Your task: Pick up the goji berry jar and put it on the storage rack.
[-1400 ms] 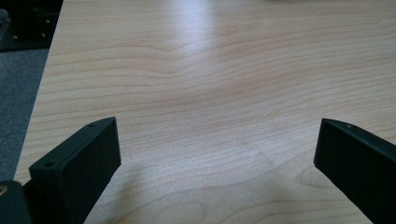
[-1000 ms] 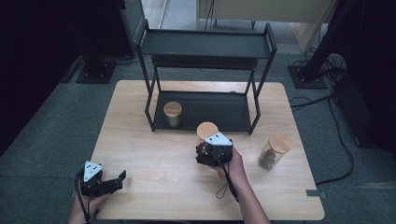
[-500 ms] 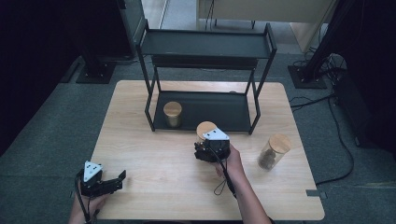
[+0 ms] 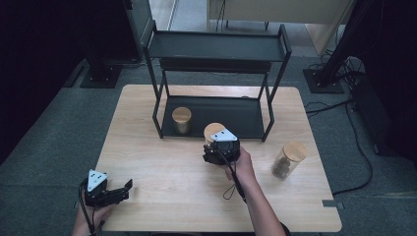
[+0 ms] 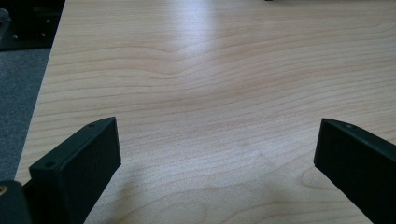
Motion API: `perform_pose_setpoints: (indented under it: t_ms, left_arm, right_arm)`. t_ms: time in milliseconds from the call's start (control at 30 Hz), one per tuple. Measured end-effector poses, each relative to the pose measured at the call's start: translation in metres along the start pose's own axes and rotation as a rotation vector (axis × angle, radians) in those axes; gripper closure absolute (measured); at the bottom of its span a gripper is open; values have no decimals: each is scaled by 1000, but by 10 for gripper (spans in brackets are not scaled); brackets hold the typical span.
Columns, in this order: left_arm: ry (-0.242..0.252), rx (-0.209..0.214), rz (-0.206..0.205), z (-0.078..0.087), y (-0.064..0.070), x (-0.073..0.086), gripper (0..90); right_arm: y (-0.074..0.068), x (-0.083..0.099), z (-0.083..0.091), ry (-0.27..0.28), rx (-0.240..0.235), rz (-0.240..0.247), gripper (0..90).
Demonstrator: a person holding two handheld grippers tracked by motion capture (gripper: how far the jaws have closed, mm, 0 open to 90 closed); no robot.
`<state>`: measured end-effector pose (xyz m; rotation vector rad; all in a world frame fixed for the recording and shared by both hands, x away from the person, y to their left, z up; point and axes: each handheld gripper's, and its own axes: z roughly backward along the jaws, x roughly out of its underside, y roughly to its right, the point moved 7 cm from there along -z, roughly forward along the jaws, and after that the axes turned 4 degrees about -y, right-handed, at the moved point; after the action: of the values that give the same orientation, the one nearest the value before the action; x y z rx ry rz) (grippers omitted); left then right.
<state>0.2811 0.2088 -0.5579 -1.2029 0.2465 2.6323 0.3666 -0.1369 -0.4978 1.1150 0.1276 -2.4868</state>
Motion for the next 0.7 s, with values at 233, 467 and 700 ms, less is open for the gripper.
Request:
perform_pose_setpoints:
  t_ms: [233,467,700]
  left_arm:
    - [0,3,2,0,0,0,8]
    - [-5,6,-4,-1,1,0,8]
    - [-4,4,-2,0,0,0,8]
  right_arm:
    - [7,-5,-8,-11,12,-29,248]
    - [11,-14,-11,-12,17,-30,248]
    - [13,-27,-16,-9,9,-32,248]
